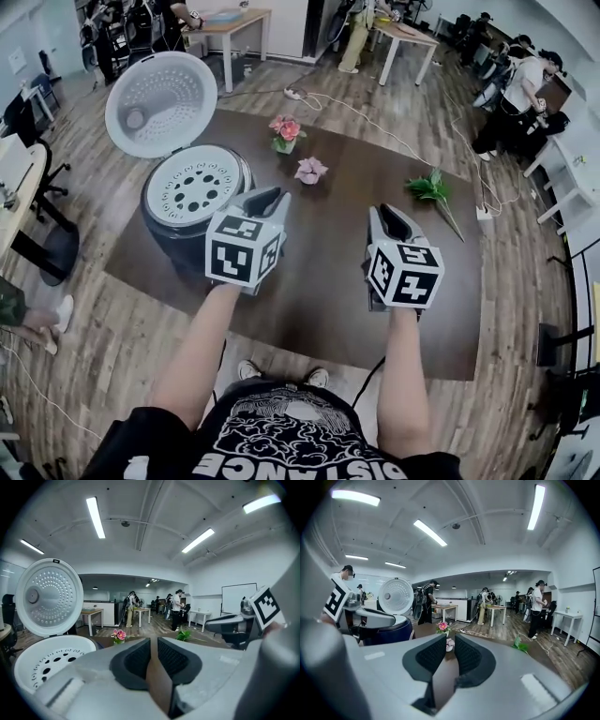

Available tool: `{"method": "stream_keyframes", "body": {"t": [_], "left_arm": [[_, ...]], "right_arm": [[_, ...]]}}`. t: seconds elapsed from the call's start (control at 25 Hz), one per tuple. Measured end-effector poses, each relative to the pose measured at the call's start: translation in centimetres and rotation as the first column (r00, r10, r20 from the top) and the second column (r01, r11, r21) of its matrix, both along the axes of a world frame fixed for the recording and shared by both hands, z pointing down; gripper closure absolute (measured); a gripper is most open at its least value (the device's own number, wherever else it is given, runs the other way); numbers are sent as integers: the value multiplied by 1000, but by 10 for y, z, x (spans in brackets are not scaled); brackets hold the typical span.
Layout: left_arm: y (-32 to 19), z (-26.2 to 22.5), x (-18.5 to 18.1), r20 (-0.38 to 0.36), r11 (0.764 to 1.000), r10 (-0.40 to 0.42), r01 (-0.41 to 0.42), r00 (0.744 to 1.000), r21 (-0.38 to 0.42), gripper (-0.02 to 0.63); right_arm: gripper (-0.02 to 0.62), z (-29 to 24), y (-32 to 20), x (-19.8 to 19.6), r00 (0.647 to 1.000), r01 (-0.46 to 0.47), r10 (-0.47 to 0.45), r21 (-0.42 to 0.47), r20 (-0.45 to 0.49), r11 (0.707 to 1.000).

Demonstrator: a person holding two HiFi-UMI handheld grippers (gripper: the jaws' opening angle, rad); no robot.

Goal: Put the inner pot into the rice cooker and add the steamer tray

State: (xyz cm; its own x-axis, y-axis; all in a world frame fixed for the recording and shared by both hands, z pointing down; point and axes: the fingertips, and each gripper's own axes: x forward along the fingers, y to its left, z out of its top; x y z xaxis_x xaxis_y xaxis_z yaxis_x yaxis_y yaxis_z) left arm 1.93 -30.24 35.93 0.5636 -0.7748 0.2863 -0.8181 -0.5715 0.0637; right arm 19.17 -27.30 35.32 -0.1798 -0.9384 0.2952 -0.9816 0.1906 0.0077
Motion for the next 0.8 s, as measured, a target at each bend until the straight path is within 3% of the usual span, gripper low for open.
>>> {"method": "stream_keyframes", "body": {"t": [0.36,0.8], "left_arm": [[13,-8,44,-25,998,60,-60,998,22,595],[12,-9,48,-23,998,57,-56,998,32,603]], "right_arm": [[574,-13,32,38,999,-45,45,40,-1,998],[594,-14,34,36,1000,-21,20,53,22,998]]}}
